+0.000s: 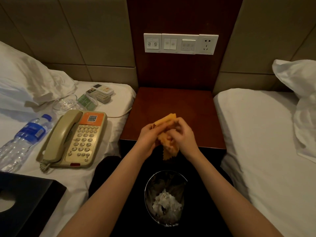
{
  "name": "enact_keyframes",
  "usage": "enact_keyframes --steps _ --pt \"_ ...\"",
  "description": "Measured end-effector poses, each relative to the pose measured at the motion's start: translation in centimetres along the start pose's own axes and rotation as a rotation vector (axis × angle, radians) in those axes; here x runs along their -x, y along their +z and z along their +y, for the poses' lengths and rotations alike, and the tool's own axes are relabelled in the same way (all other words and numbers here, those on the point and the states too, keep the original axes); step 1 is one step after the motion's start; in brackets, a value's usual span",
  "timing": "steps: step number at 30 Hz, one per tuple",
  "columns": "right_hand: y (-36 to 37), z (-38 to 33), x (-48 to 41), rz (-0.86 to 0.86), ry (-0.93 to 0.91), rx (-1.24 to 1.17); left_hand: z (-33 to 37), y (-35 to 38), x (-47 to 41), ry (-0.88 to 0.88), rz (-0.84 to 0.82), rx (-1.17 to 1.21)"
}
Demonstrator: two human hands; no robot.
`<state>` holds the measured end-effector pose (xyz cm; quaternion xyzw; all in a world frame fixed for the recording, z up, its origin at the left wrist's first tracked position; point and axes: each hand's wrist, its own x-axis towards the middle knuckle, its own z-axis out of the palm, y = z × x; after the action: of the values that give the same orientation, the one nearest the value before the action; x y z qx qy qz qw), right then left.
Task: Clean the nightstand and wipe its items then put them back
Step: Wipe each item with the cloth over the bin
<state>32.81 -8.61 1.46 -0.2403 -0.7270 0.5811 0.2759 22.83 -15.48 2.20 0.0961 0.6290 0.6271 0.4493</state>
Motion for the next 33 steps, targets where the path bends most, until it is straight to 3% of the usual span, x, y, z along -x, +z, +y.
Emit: enact_keyframes --steps 4,7,10,15,22,28,33 --pt "-2.8 1.1 -1.1 0.245 0.153 -0.193 1.3 0.1 -0.8 -0.028 0.07 0.006" --pt "-5.2 2.5 -2.0 0.143 0.384 -0.3 2.2 1.2 -1.1 -0.039 -0.003 0.004" --pt "-6.9 3.7 -2.0 0.016 0.498 -0.491 2.5 2.6 -1.7 -0.089 -0.04 0.028" --pt "-8.8 4.5 -1.4 0.053 0.523 -0.538 2.6 6.1 -2.5 -0.171 -0.091 -0.002" --pt "-14.4 5.1 0.1 0.377 0.521 -0.461 0.3 12.8 -4.7 -0.179 -0.15 -0.024" --pt "-19.9 6.1 2.5 0.553 0.516 -0.448 -2.7 18.7 -5.6 -0.344 -0.243 -0.032" --pt "-23.3 7.2 4.1 0.729 0.498 -0.386 -4.9 23.1 -6.9 -0.282 -0.277 -0.085"
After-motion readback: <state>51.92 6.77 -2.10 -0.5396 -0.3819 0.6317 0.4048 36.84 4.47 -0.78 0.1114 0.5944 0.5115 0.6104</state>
